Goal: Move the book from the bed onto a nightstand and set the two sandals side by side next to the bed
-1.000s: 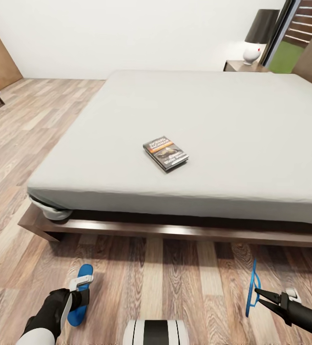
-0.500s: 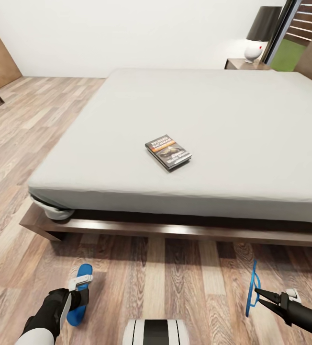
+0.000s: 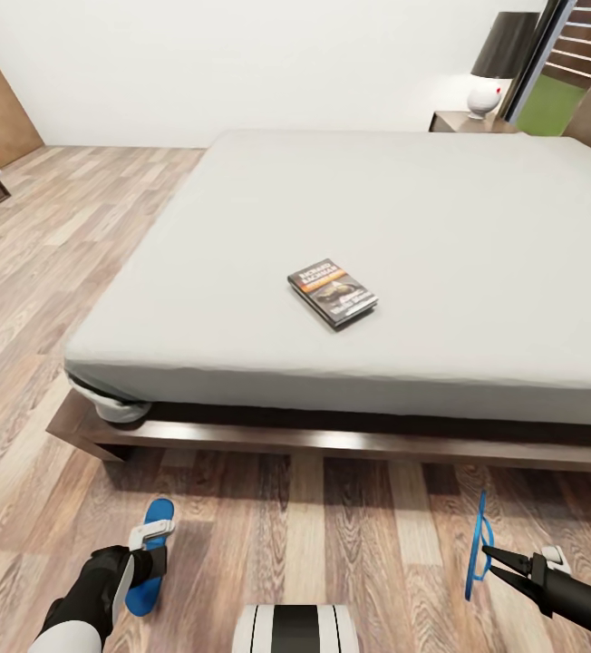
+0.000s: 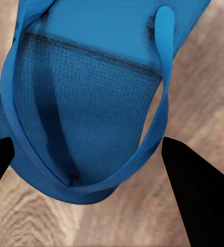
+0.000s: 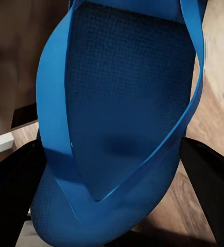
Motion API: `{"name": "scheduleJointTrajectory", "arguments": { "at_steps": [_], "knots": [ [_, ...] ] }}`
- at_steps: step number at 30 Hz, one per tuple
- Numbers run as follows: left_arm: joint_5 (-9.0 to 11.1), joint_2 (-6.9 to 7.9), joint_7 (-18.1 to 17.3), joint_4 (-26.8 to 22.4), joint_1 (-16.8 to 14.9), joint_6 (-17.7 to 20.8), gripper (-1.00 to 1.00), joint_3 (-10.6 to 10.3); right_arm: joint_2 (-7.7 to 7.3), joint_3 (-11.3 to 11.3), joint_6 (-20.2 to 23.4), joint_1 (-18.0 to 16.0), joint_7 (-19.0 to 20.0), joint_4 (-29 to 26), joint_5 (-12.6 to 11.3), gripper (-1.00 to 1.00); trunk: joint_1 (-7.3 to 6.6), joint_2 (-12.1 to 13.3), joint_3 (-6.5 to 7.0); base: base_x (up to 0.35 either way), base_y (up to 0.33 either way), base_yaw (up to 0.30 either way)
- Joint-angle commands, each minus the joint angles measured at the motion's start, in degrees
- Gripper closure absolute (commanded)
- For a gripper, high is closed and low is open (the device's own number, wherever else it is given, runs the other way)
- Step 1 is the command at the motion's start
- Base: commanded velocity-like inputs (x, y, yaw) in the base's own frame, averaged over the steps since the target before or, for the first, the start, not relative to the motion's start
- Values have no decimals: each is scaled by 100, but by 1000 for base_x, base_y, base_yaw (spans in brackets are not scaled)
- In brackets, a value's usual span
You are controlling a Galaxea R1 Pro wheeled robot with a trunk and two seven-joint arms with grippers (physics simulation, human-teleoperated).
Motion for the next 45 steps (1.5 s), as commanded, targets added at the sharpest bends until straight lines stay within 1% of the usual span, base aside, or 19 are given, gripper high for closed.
{"name": "scheduleJointTrajectory", "arguments": {
  "at_steps": [1, 5, 11, 16, 25, 37, 45],
  "knots": [
    [-61, -9, -52, -13, -5, 19, 100, 45, -1, -3, 36, -2, 6, 1, -20, 100, -1, -2, -4, 27, 37, 0],
    [-61, -8, -52, -13, -5, 12, 100, 45, -3, -3, 35, -2, 6, 1, -20, 100, -1, -2, -4, 40, 19, 0],
    [-61, -8, -52, -13, -5, 11, 100, 45, -3, -2, 35, -2, 6, 1, -20, 100, -1, -2, -4, 216, 108, 0],
    [-61, -8, -53, -13, -5, 11, 100, 45, 1, 0, 35, -2, 6, 1, -20, 100, -1, -2, -4, 47, 45, 0],
    [-61, -8, -59, -13, -5, -8, 100, 45, 4, 1, 35, -2, -1, 1, -20, 100, -1, -2, -4, 78, 212, 0],
    [-61, -22, -52, -13, -5, -68, 100, 45, 3, 0, 35, -2, -3, 1, -20, 100, -1, -2, -4, 4, 12, 0],
    [-61, -17, -52, -13, -5, -68, 100, 45, 3, 1, 35, -2, -3, 1, -20, 100, 20, -12, -181, 0, 0, 0]
  ]
}}
